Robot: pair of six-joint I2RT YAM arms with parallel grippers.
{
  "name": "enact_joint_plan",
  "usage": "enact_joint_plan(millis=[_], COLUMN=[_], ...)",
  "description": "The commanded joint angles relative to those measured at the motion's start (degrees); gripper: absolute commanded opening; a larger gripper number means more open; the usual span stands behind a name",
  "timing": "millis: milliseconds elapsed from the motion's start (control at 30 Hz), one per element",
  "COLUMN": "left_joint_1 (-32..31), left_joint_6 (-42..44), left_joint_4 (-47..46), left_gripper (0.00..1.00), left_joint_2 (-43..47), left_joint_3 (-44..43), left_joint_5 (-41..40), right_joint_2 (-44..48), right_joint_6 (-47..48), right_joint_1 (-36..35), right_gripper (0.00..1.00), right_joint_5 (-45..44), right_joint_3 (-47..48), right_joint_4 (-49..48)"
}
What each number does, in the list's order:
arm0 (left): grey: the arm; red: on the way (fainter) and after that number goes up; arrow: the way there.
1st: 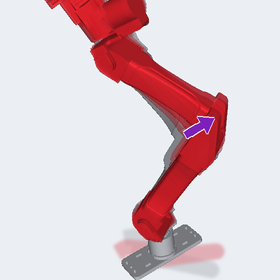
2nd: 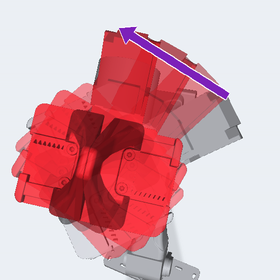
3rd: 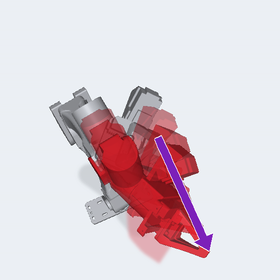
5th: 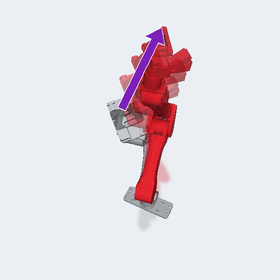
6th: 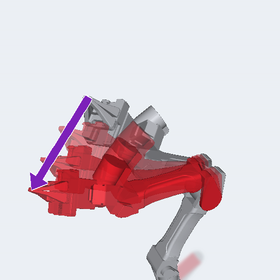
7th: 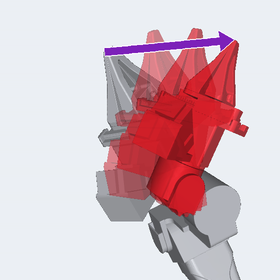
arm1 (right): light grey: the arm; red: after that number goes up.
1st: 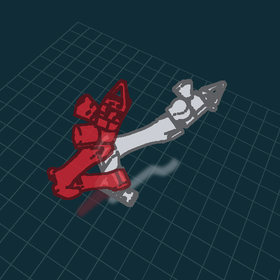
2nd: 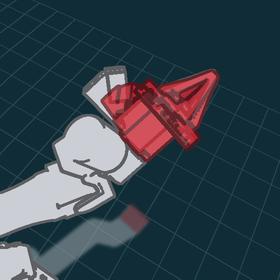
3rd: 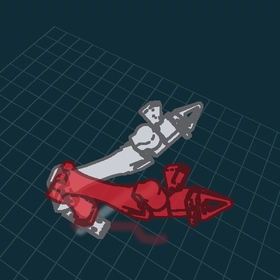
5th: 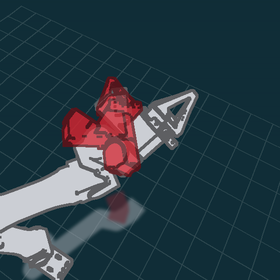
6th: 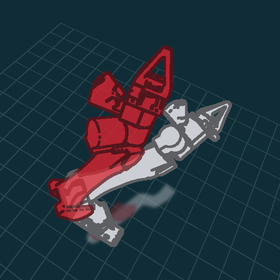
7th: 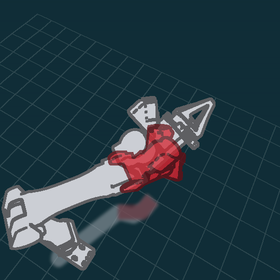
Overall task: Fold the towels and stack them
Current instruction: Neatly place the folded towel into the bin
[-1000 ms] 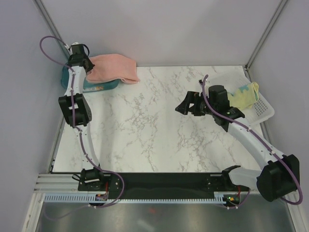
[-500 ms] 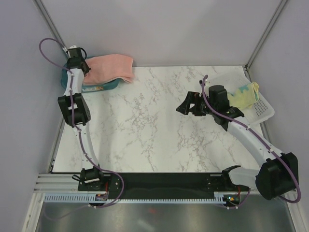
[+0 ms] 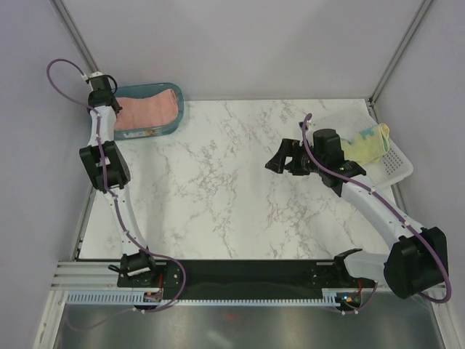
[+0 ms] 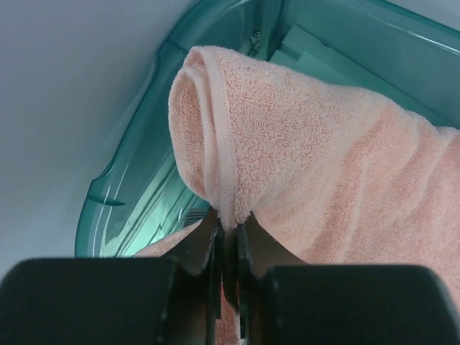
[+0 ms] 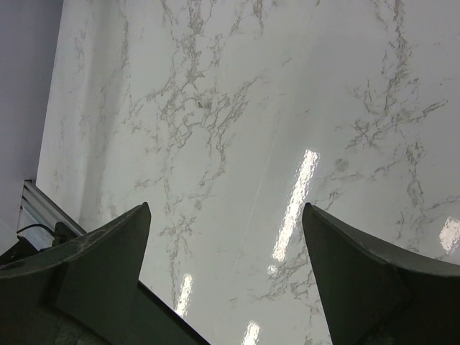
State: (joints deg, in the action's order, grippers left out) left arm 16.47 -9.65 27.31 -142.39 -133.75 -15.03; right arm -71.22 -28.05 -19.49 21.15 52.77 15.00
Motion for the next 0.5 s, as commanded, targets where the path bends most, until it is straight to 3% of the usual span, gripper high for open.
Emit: enact_joint_plan(millis=[0,33,100,233,400,467], left_joint_1=[0.58,0.58,0.58,0.67,-0.47,-1.69], left_joint_6=[3.93,4.28,5.16,4.56,0.52,0.25], left_joint_4=[-4.10,-5.06,-6.12,-7.71,-7.97,-8.06], left_gripper=[0.15,0.26,0.32,0.58,0.70,0.80], left_joint_2=[-1.93,-2.19,-2.37,-0.36,5.44,8.07], left_joint_3=[-1.34,-1.33,-1.42,-1.51,2.08,3.40], left_joint_5=[-1.85,-2.37,-2.90,-0.29,9.30,11.24], right_joint_2=[0.47,0.47,0.47,0.12,-0.32,0.03], right_joint_6=[0.46,0.63,0.54,0.54,-0.07,-0.07], right_joint_1=[0.33,0.33,0.33,0.41,0.33,0.33], right_gripper=[0.94,0.94,0.95,0.95,0.95,0.95], right_joint_5=[0.65,0.56,0.39,-0.23,-0.14,-0.40], right_joint_3=[-0.57,-0.57,-0.48,-0.57,0.31,0.66], right_joint_4=[-2.00,-2.00,-2.00,-2.00,-2.00,-1.91])
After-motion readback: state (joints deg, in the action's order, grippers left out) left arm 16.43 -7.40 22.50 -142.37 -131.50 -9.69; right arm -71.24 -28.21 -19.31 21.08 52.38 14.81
